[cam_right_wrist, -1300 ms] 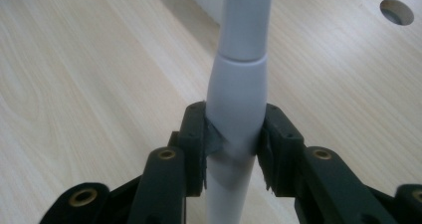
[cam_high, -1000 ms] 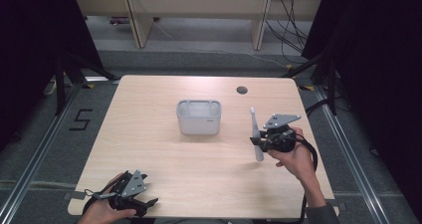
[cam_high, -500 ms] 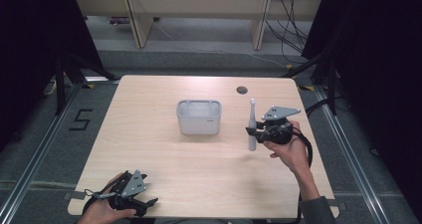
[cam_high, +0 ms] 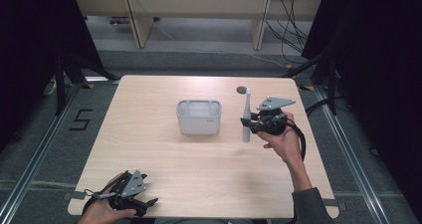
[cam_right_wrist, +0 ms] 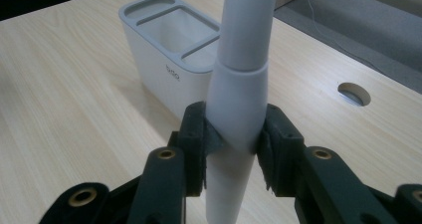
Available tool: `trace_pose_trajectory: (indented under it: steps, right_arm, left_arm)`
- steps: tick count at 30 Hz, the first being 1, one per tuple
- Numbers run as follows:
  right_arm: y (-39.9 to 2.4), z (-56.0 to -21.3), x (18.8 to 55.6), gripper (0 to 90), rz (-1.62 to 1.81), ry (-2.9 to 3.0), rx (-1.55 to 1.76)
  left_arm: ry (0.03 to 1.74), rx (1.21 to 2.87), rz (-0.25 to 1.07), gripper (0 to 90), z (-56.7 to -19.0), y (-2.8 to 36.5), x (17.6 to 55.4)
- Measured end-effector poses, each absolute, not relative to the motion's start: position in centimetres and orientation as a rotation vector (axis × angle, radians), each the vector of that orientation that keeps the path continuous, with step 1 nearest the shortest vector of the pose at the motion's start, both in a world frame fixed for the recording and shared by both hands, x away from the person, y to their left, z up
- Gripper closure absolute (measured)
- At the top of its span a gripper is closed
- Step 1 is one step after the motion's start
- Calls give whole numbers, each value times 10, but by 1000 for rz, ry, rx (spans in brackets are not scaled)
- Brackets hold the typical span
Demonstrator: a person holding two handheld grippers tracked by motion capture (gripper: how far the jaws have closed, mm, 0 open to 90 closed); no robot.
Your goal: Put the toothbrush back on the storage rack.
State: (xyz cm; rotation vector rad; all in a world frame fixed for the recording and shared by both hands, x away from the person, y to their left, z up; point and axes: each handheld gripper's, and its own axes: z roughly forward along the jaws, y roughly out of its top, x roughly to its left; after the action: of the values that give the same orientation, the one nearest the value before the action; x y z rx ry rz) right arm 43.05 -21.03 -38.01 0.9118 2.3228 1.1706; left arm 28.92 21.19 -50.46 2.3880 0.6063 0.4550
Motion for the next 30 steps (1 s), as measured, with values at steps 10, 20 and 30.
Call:
trace_pose_trajectory:
  steps: [10,20,30]
  right_arm:
    - [-207,-373,436,672,1178,2308,957]
    - [-203,-368,449,672,1224,2308,959]
    - [-191,-359,457,672,1258,2302,945]
  left_arm:
    - [590,2398,461,163,-504,212,290]
    - [604,2391,455,163,-505,212,290]
    - [594,2388,447,163,-504,212,290]
